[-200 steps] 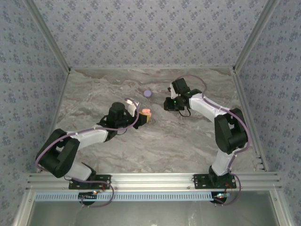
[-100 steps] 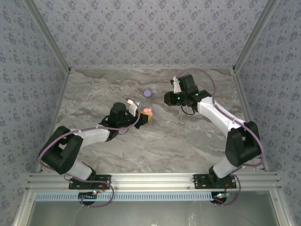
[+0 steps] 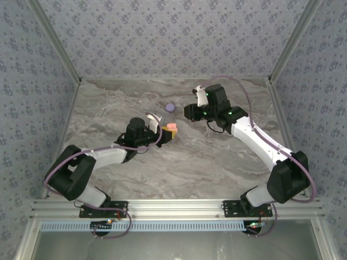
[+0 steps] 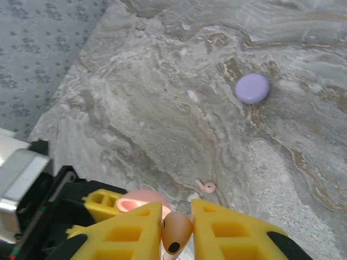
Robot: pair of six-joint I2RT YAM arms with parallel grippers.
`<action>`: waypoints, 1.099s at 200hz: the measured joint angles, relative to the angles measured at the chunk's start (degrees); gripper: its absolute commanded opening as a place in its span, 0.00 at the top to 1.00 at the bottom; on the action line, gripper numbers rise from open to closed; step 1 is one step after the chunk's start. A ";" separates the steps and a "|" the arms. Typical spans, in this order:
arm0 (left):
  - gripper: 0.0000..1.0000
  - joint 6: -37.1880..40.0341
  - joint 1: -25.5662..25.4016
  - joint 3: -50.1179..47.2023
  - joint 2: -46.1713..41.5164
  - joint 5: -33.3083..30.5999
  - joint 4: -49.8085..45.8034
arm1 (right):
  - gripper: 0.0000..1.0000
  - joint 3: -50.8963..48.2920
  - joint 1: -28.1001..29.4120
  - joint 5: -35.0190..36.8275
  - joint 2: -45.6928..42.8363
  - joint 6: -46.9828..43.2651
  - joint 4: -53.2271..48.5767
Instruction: Insert the wireless bluetooth earbuds into the charging case
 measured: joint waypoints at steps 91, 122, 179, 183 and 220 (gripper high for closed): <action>1.00 1.95 -1.07 -2.14 -0.52 2.51 12.46 | 0.77 -2.82 3.89 0.66 -6.03 -1.95 4.11; 1.00 1.38 -1.97 -1.97 -0.52 2.51 15.21 | 0.77 -3.41 5.27 1.33 -6.40 -2.71 4.98; 1.00 -0.15 -3.54 0.90 -0.76 2.69 15.52 | 0.76 -3.43 6.47 1.53 -6.47 -3.85 5.86; 1.00 -0.28 -3.54 0.94 -0.87 2.69 15.52 | 0.76 -3.43 6.47 1.53 -6.49 -3.89 5.86; 1.00 -1.66 -3.54 1.88 -1.75 2.47 15.02 | 0.76 -3.63 6.84 1.55 -7.06 -4.28 6.08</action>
